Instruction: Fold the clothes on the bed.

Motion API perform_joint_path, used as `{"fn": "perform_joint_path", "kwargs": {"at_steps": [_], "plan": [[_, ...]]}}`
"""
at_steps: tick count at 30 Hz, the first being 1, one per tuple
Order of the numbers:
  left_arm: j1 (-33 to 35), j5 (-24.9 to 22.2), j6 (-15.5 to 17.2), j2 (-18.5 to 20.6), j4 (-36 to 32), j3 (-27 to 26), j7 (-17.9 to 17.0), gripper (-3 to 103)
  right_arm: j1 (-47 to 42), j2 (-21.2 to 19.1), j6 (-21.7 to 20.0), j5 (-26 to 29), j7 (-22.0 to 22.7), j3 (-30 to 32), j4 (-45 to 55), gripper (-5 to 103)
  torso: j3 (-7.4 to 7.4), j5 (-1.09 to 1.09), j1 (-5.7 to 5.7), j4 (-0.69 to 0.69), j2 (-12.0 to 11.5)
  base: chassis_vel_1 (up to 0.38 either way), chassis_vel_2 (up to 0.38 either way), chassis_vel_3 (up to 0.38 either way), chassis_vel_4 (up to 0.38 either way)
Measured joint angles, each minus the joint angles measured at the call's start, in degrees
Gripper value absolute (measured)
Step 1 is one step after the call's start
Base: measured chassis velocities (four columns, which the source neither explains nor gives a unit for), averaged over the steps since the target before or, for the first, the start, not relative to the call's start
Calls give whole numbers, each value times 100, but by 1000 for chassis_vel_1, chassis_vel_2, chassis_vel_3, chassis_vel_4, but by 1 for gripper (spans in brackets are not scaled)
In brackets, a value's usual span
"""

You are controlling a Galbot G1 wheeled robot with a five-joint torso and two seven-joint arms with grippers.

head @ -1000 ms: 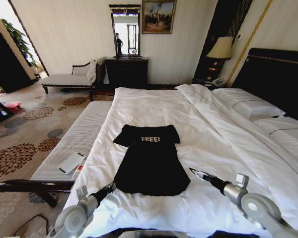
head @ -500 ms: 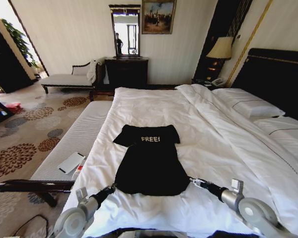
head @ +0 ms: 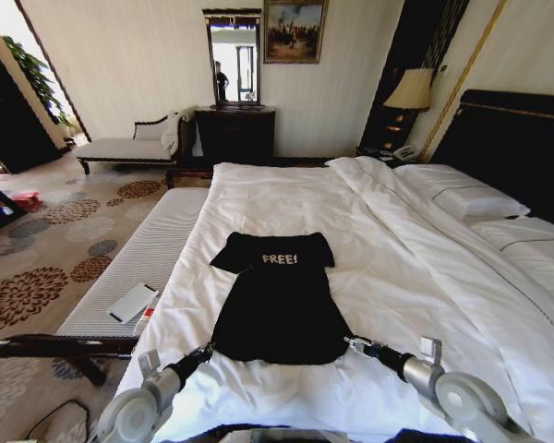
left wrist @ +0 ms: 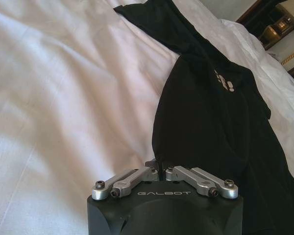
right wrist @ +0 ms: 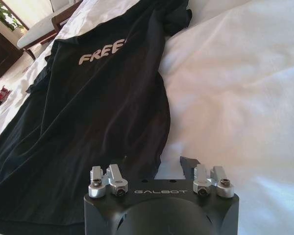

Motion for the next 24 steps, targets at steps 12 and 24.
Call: {"fn": "perform_joint_path", "kwargs": {"at_steps": [12, 24], "plan": [[77, 12, -59, -7, 7, -40, 71, 2, -48, 45, 45, -131, 15, -8, -3, 19, 0, 0, 0, 0, 0, 0, 0, 0, 0], [611, 107, -169, 34, -251, -294, 213, 2, -280, 145, 207, -414, -52, 126, 198, 0, 0, 0, 0, 0, 0, 0, 0, 0, 0]]}}
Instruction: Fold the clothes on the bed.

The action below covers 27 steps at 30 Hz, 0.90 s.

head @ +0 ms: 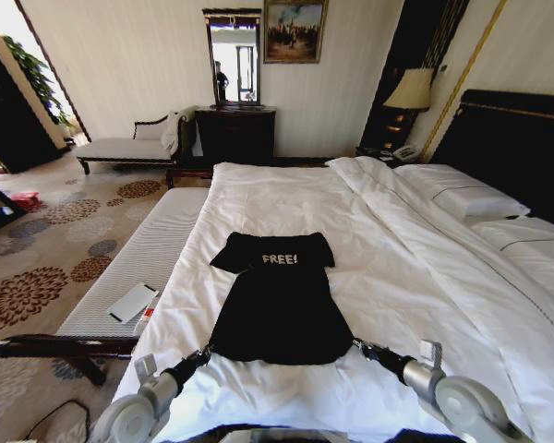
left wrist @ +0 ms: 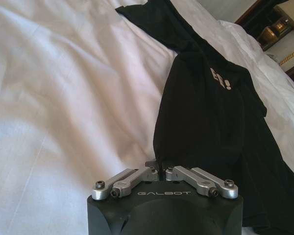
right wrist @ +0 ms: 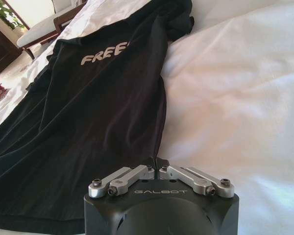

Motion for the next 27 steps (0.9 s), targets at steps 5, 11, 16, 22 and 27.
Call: {"fn": "perform_joint_path", "kwargs": {"at_steps": [5, 11, 16, 22, 27], "plan": [[342, 22, -69, -38, -150, -232, 37, 2, -257, 60, 57, -74, -7, 168, 189, 0, 0, 0, 0, 0, 0, 0, 0, 0, 0], [1019, 152, -243, -113, -364, -749, 305, 2, -674, 160, 111, -205, 6, 423, 467, 0, 0, 0, 0, 1, 0, 0, 0, 0, 0], [1556, 338, -421, -196, -493, -1115, 490, 2, -1086, 274, 167, -455, 6, 580, 574, 0, 0, 0, 0, 0, 0, 0, 0, 0, 0], [2162, 707, -628, -247, -618, -1259, 652, 2, -1569, 409, 206, -591, -9, 883, 754, 0, 0, 0, 0, 0, 0, 0, 0, 0, 0], [2686, 1152, -833, -321, -744, -1208, 734, 2, -1947, 526, 229, -727, -9, 1091, 953, 0, 0, 0, 0, 1, 0, 0, 0, 0, 0]]}}
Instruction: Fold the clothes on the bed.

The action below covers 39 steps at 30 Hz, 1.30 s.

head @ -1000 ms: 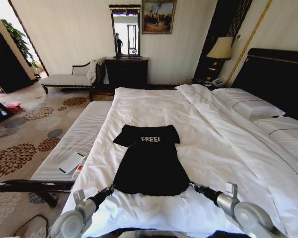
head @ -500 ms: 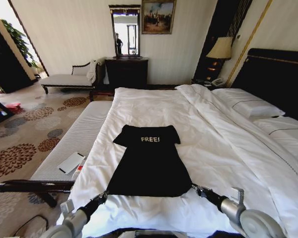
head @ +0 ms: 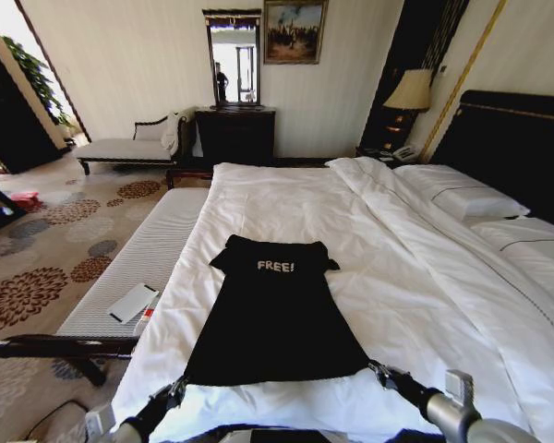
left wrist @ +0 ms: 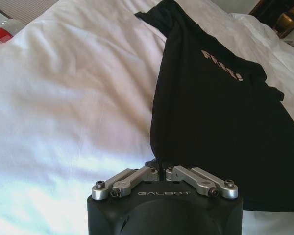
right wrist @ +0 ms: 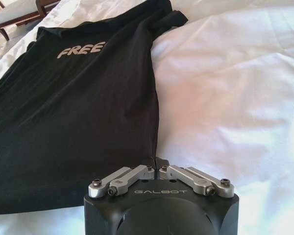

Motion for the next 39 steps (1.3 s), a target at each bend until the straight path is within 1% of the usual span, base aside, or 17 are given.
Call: {"fn": "perform_joint_path", "kwargs": {"at_steps": [5, 7, 16, 18, 23, 27, 28, 29, 30, 31, 32, 33, 34, 36, 37, 38, 39], "plan": [[231, 163, -73, -80, -97, 13, 5, 2, -158, 87, 38, -128, -20, 21, 50, 0, 0, 0, 0, 0, 0, 0, 0, 0, 0], [450, 300, -185, -94, -140, 2, 32, 2, -282, 165, 74, -223, -37, 37, 101, 0, 0, 1, 0, 0, 0, 0, 0, 0, 0], [766, 551, -452, -95, -33, 60, 66, 2, -569, 374, 172, -506, -46, 10, 125, 0, 0, 0, 0, 0, 0, 0, 0, 0, 0], [911, 700, -552, -105, -29, 83, 66, 2, -669, 441, 201, -654, 12, -38, 153, 0, 0, 0, 0, -1, 0, 0, 0, 0, 0], [1048, 776, -632, -111, -40, 53, 43, 2, -784, 497, 222, -794, 71, -89, 207, 0, 0, 0, 0, -1, 0, 0, 0, 0, 0], [941, 781, -606, -155, 23, 101, -33, 2, -718, 495, 230, -811, 110, -144, 137, 0, 0, 0, 0, 0, 0, 0, 0, 0, 0], [881, 786, -570, -180, 33, 134, -74, -1, -689, 489, 230, -811, 125, -166, 98, 0, 0, 0, 0, 0, -1, 0, 0, 0, 0], [853, 789, -544, -192, 33, 147, -102, 2, -679, 483, 231, -814, 127, -175, 79, -2, 0, 0, 0, 0, -1, 0, 0, 0, 0], [853, 789, -544, -192, 33, 147, -102, 2, -679, 483, 231, -814, 127, -175, 79, -2, 0, 0, 0, 0, -1, 0, 0, 0, 0], [830, 807, -519, -195, 33, 148, -144, 7, -665, 477, 231, -831, 143, -178, 58, -2, 0, 1, 0, 1, -1, 0, 0, 0, 0], [821, 832, -512, -195, 31, 150, -149, 12, -654, 473, 231, -841, 154, -179, 53, 3, 1, 1, 0, 0, -1, 0, 0, 0, 0], [804, 904, -507, -196, 31, 150, -160, 12, -627, 466, 235, -852, 192, -187, 52, 9, 1, 0, 0, -1, 0, 0, 0, 0, 0], [804, 904, -507, -196, 31, 150, -160, 12, -627, 466, 235, -852, 192, -187, 52, 9, 1, 0, 0, -1, 0, 0, 0, 0, 0], [786, 1061, -500, -213, 12, 144, -190, 28, -569, 459, 242, -844, 285, -197, 92, 19, 1, 0, 0, 0, 0, 0, 0, 0, 0], [780, 1125, -494, -228, -3, 144, -215, 34, -557, 459, 242, -842, 293, -198, 123, 25, 1, 0, 0, 0, -1, 0, 0, 0, 0], [780, 1125, -494, -228, -3, 144, -215, 34, -557, 459, 242, -842, 293, -198, 123, 25, 1, 0, 0, 0, -1, 0, 0, 0, 0], [768, 1195, -491, -244, -11, 144, -229, 34, -549, 454, 242, -845, 293, -199, 148, 30, 1, 0, 0, -1, -1, 0, 0, 0, 0]]}}
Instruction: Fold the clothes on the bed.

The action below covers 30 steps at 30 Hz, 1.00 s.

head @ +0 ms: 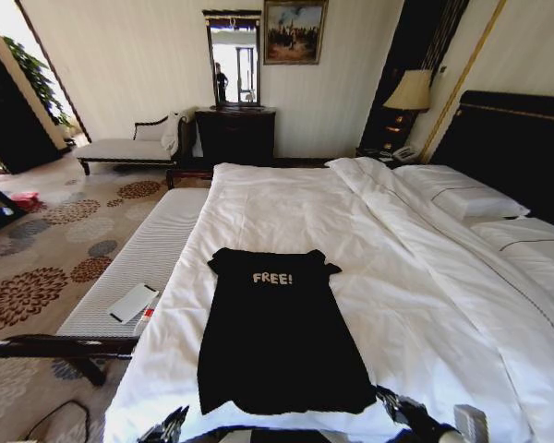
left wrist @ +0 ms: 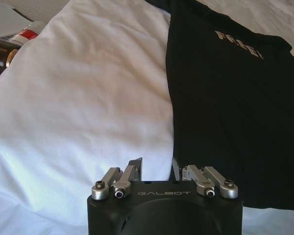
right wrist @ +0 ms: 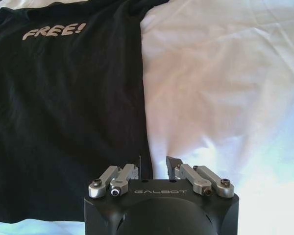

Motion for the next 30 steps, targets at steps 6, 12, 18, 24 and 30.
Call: {"fn": "perform_joint_path", "kwargs": {"at_steps": [6, 12, 18, 24, 30], "plan": [[-109, 77, -1, -56, -48, -52, -66, 56, 93, -35, 5, 26, -15, 88, 60, 51, 0, 0, 0, 0, 0, 0, 0, 0, 0], [-570, 99, -23, -249, -202, -286, -201, 83, 687, -169, 91, 443, -185, 247, 47, 73, 0, 1, 0, 0, 0, 0, 0, 0, 0], [-1259, 395, 66, -405, -203, -251, -329, 97, 1621, -472, 324, 820, -338, 138, -336, 94, 0, 0, 1, 0, 0, 0, 0, 0, 0], [-2113, 441, 419, -483, -266, 23, -675, 100, 2840, -1056, 487, 1259, -673, -162, -1365, 100, 1, 0, 2, 0, 0, 0, 0, 0, 0], [-2656, 341, 678, -417, -392, 429, -977, 100, 4081, -1674, 861, 691, -1622, -941, -2326, 100, 1, 1, 2, 1, -1, 0, 0, 0, 0]]}}
